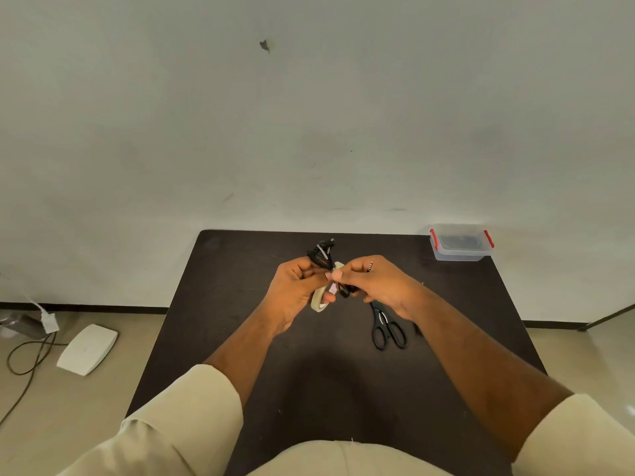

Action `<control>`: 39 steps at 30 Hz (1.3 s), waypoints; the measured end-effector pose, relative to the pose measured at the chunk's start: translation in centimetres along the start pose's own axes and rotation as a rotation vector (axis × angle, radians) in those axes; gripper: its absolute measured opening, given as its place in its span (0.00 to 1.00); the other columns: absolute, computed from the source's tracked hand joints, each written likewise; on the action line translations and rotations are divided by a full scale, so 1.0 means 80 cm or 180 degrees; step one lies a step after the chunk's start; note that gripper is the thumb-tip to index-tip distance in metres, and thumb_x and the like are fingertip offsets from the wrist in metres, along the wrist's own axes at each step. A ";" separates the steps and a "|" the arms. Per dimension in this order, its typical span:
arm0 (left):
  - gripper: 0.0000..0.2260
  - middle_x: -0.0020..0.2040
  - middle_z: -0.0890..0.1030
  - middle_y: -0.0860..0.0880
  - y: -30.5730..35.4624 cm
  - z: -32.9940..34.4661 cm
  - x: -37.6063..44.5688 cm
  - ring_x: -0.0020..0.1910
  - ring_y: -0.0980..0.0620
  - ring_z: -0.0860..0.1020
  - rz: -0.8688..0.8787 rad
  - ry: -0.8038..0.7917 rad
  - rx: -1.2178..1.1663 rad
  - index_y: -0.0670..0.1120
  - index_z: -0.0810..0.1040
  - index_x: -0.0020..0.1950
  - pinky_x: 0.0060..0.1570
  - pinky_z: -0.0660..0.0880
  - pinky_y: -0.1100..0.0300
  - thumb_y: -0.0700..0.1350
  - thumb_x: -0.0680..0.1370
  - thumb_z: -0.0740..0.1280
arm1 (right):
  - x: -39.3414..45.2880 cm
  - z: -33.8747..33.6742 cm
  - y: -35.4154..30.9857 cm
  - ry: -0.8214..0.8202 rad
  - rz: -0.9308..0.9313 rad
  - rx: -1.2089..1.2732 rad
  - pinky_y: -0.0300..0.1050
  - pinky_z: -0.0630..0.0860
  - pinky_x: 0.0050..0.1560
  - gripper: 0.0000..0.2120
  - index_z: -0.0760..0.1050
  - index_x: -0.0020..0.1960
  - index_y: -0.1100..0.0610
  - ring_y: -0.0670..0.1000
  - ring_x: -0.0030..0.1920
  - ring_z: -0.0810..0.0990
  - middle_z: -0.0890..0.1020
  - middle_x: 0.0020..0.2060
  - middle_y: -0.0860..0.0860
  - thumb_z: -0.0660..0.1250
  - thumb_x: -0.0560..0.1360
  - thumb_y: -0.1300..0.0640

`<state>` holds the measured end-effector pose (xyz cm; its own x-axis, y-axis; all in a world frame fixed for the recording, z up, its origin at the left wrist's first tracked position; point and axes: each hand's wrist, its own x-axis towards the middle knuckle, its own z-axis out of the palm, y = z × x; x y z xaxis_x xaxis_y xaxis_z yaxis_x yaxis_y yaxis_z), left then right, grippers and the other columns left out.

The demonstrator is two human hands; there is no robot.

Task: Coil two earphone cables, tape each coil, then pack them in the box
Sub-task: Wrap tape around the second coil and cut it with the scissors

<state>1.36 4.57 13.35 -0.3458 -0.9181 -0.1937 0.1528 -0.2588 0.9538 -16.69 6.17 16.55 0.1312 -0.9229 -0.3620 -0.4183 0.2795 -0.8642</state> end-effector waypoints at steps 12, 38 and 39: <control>0.05 0.41 0.84 0.38 0.002 -0.002 0.007 0.32 0.46 0.83 -0.0009 0.0780 -0.0034 0.40 0.82 0.47 0.38 0.82 0.52 0.40 0.74 0.72 | -0.012 -0.001 -0.006 0.1536 -0.1790 -0.1480 0.48 0.73 0.60 0.19 0.77 0.59 0.51 0.45 0.57 0.76 0.80 0.55 0.45 0.75 0.70 0.50; 0.01 0.38 0.85 0.44 -0.006 0.001 -0.001 0.35 0.49 0.82 0.0058 0.0470 0.0236 0.42 0.84 0.44 0.38 0.81 0.56 0.39 0.73 0.73 | 0.006 0.022 0.011 0.0436 -0.0183 0.0988 0.42 0.78 0.39 0.09 0.80 0.48 0.56 0.48 0.41 0.82 0.85 0.42 0.53 0.76 0.69 0.60; 0.03 0.39 0.85 0.43 -0.006 0.002 -0.001 0.36 0.48 0.83 0.0022 0.0507 0.0174 0.42 0.84 0.44 0.36 0.80 0.57 0.40 0.73 0.74 | 0.006 0.027 0.012 0.0474 -0.0321 0.0736 0.43 0.79 0.40 0.12 0.79 0.48 0.55 0.48 0.41 0.82 0.84 0.43 0.54 0.78 0.67 0.60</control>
<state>1.19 4.77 12.93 -0.1932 -0.9569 -0.2170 0.1026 -0.2397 0.9654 -15.05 6.56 14.80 0.0212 -0.9730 -0.2297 -0.1918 0.2215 -0.9561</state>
